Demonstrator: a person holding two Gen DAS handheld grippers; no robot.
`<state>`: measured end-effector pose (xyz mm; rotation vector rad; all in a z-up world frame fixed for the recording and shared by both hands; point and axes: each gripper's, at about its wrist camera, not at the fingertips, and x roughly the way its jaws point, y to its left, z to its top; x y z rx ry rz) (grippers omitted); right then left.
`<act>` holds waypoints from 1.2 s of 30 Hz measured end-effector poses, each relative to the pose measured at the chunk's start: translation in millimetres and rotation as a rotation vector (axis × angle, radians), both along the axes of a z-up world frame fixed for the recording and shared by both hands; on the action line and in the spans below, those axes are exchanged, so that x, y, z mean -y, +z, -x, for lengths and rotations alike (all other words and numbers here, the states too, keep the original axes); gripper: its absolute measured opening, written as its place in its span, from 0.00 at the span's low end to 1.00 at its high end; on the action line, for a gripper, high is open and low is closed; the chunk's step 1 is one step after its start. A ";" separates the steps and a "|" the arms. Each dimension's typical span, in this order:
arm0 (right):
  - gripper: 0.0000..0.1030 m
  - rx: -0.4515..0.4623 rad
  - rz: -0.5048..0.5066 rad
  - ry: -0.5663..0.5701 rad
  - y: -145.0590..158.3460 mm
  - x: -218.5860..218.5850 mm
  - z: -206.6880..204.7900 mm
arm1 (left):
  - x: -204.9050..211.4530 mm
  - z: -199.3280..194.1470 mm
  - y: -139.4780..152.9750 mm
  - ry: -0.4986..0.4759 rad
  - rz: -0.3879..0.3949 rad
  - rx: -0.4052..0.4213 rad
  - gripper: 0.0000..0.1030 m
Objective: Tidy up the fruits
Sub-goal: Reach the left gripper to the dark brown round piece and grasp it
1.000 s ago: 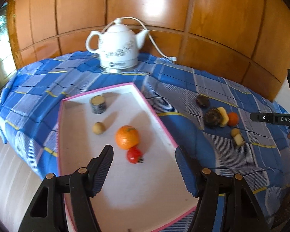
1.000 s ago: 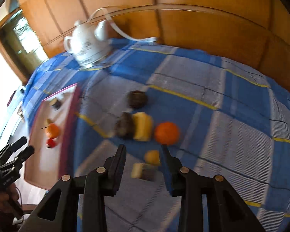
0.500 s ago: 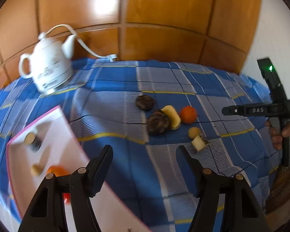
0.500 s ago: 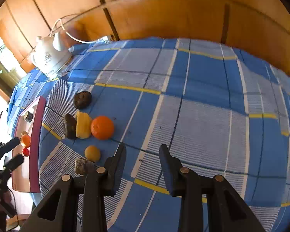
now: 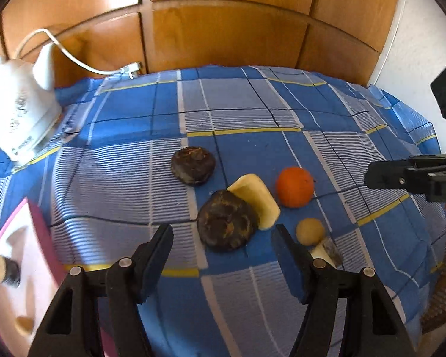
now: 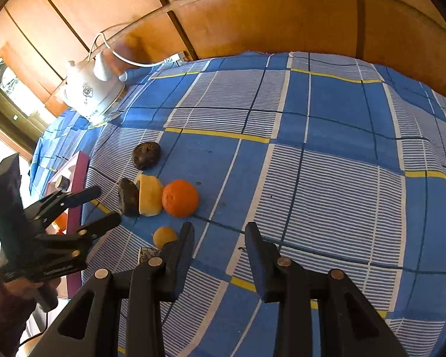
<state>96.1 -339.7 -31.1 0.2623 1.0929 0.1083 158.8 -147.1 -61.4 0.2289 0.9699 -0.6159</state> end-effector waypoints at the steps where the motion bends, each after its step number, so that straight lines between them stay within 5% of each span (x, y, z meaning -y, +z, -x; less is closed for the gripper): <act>1: 0.35 -0.003 -0.005 0.000 -0.6 0.4 -0.5 | 2.0 -2.4 -2.5 -0.003 -0.002 -0.003 0.68; 7: 0.35 -0.008 -0.014 -0.005 -1.5 1.1 -2.4 | 4.6 -18.0 -16.8 -0.007 0.046 -0.073 0.66; 10: 0.35 -0.006 -0.012 -0.005 -1.2 1.6 -2.8 | 3.8 -20.6 -18.9 -0.015 0.097 -0.125 0.50; 19: 0.35 -0.021 -0.009 0.016 -5.7 -1.7 -4.1 | -12.4 13.8 -5.2 0.011 0.122 -0.089 0.50; 26: 0.35 -0.031 -0.008 0.064 -9.1 -12.5 -2.2 | -20.9 65.6 -2.7 -0.008 0.071 -0.047 0.50; 36: 0.34 -0.033 -0.001 0.083 -12.7 -18.5 -0.8 | -29.0 108.6 -13.2 -0.007 0.103 -0.075 0.50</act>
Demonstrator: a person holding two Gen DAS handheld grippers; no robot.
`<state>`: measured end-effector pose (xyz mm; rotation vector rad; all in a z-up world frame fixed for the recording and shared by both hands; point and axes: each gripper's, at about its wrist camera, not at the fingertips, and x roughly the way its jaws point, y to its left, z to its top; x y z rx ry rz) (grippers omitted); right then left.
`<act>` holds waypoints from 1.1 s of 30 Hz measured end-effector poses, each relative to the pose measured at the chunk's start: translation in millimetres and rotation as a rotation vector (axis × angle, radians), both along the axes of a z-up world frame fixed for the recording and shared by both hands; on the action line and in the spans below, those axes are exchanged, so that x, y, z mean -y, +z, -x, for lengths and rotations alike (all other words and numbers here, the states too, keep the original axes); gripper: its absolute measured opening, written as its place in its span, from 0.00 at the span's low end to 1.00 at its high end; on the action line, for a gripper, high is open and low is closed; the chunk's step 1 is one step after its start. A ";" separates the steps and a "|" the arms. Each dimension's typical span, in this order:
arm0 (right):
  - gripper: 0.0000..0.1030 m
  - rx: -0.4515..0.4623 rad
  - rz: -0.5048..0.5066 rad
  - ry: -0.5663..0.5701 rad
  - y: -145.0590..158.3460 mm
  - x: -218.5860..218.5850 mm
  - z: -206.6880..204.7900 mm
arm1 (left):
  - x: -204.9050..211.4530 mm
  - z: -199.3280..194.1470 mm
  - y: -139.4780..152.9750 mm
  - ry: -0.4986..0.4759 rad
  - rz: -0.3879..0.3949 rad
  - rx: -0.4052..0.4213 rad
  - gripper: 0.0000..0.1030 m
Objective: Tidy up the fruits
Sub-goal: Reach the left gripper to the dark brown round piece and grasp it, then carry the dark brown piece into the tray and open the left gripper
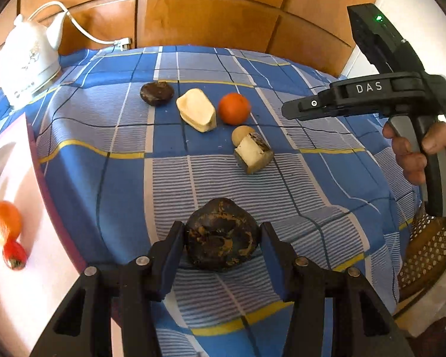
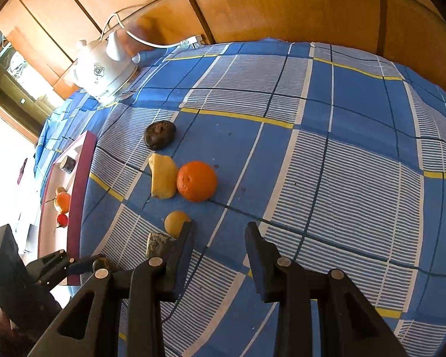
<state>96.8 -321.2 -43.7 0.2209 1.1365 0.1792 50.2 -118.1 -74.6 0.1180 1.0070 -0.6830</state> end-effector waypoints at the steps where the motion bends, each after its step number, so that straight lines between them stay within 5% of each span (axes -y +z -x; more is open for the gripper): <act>1: 0.33 -0.001 -0.005 0.003 -0.4 -1.3 0.1 | -0.7 0.8 -0.5 0.001 0.003 -0.001 0.50; 14: 0.32 -0.088 -0.126 -0.059 -18.3 -31.9 -20.7 | -1.4 5.1 -4.0 -0.001 0.005 0.030 0.50; 21: 0.32 -0.151 -0.055 -0.074 -33.8 -47.4 -34.1 | -0.4 7.8 -8.2 -0.011 0.001 0.027 0.50; 33: 0.26 -0.070 0.074 -0.133 -26.6 -21.3 -7.3 | -4.2 8.4 -7.5 -0.010 0.022 0.030 0.50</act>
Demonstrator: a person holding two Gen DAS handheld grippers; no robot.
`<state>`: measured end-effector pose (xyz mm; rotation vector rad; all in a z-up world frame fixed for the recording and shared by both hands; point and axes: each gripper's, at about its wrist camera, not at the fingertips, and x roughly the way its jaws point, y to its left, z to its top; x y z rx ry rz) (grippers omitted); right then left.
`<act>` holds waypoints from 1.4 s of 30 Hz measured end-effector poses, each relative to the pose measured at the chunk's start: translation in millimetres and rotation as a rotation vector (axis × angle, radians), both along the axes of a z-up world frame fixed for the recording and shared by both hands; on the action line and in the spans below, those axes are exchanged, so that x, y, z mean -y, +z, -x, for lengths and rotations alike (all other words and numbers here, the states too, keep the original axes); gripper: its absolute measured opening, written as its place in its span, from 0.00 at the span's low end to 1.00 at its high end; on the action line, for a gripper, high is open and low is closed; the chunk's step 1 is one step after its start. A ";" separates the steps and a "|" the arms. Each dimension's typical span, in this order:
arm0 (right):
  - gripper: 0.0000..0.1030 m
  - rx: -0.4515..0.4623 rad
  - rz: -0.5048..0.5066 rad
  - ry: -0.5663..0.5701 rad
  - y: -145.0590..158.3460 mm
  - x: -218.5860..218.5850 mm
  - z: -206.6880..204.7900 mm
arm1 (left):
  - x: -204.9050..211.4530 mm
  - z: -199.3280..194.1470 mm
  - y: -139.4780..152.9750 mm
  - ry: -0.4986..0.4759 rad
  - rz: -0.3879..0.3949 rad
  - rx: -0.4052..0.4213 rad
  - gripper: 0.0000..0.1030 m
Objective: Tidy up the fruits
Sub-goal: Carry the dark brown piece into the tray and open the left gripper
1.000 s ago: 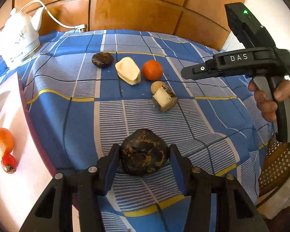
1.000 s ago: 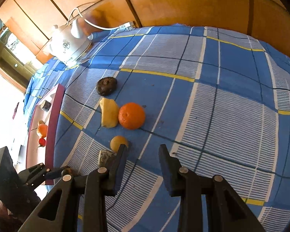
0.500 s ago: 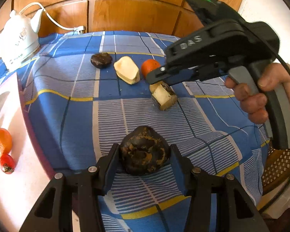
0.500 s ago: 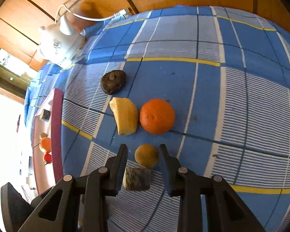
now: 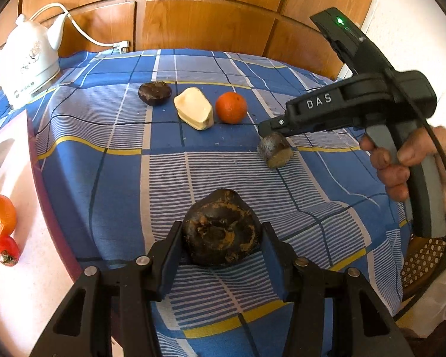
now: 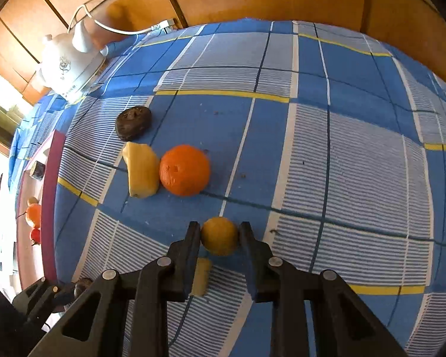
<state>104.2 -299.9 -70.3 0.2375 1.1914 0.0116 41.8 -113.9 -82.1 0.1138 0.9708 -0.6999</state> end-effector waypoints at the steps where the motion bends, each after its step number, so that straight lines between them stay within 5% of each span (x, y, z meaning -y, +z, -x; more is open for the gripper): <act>1: 0.26 0.011 0.004 0.002 0.0 0.0 1.6 | -0.3 0.4 -0.1 0.000 -0.001 0.001 0.50; 19: 0.26 0.122 -0.097 -0.036 -9.3 12.2 15.9 | -23.1 1.8 37.4 0.069 0.088 0.045 0.50; 30: 0.26 0.168 -0.107 -0.039 -11.5 10.8 17.7 | -64.7 -7.0 63.8 0.245 0.136 0.043 0.50; 42: 0.26 0.175 -0.088 -0.033 -10.8 9.7 19.9 | -171.7 -29.8 67.0 0.547 0.152 0.054 0.50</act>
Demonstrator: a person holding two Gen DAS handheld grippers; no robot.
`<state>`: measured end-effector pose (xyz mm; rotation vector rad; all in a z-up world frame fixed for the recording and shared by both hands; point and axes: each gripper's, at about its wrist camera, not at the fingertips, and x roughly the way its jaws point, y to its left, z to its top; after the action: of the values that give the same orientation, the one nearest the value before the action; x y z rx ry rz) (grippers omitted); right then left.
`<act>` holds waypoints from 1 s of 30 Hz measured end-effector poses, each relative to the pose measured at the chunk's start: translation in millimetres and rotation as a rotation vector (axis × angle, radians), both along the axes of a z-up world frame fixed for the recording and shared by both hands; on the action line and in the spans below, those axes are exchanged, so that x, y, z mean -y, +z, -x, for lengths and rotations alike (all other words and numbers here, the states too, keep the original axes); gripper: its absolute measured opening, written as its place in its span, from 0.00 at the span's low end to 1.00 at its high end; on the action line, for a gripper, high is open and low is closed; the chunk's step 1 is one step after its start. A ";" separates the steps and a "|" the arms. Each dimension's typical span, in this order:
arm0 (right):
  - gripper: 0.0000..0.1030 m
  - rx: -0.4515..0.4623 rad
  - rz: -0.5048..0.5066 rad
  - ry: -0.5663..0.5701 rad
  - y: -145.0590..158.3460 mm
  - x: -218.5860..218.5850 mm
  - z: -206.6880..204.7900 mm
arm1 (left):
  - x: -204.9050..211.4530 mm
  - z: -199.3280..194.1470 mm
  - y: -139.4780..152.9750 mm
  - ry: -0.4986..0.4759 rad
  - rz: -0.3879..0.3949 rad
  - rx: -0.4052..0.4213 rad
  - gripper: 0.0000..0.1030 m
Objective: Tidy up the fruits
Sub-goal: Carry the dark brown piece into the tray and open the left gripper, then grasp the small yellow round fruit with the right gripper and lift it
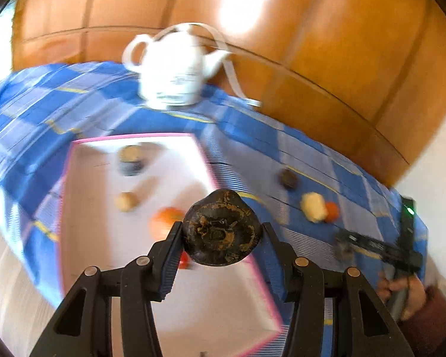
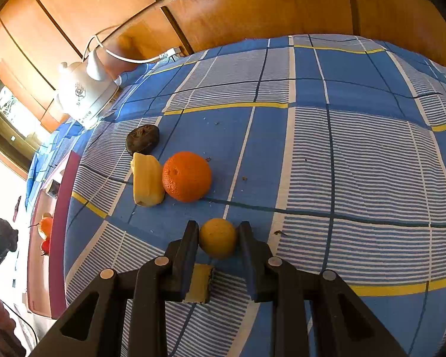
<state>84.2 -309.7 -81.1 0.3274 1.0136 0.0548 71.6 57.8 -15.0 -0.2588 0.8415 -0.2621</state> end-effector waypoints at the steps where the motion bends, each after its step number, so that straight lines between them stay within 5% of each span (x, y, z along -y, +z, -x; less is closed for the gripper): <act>1: 0.26 0.000 0.002 0.001 0.0 -0.2 -0.2 | -6.9 -1.0 -2.1 0.018 0.000 -0.005 0.50; 11: 0.26 -0.001 0.011 0.004 -0.9 -2.6 -2.3 | -58.6 -14.8 -24.4 0.160 -0.064 -0.026 0.50; 30: 0.26 -0.002 0.011 0.001 -1.2 -3.3 -2.6 | -54.9 -10.5 -30.5 0.233 -0.139 -0.030 0.58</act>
<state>86.8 -306.4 -82.3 0.3168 1.0159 0.0500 82.1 112.7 -45.6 -0.2289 0.8469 0.0177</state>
